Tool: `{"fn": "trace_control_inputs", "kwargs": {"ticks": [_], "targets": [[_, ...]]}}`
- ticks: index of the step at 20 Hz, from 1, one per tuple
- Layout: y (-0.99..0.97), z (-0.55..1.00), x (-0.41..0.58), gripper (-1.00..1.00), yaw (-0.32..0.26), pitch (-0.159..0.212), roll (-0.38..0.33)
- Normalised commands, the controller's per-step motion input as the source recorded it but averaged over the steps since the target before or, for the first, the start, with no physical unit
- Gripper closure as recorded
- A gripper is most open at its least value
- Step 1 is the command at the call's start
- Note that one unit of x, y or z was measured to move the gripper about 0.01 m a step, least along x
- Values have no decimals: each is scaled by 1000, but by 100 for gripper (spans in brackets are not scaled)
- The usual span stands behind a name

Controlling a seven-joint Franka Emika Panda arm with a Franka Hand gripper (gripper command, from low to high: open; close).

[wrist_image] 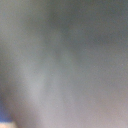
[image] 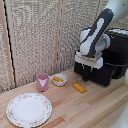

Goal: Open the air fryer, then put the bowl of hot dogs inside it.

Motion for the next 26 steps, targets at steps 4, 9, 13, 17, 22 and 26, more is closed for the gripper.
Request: {"fn": "trace_control_inputs", "kwargs": {"ticks": [4, 9, 13, 17, 22, 26], "targets": [[104, 219, 46, -100, 0, -2, -1], [226, 396, 35, -100, 62, 11, 10], [302, 449, 23, -100, 212, 69, 61], [394, 456, 104, -100, 194, 117, 35], [365, 131, 232, -100, 188, 92, 42], [283, 0, 364, -100, 156, 45, 67]]}}
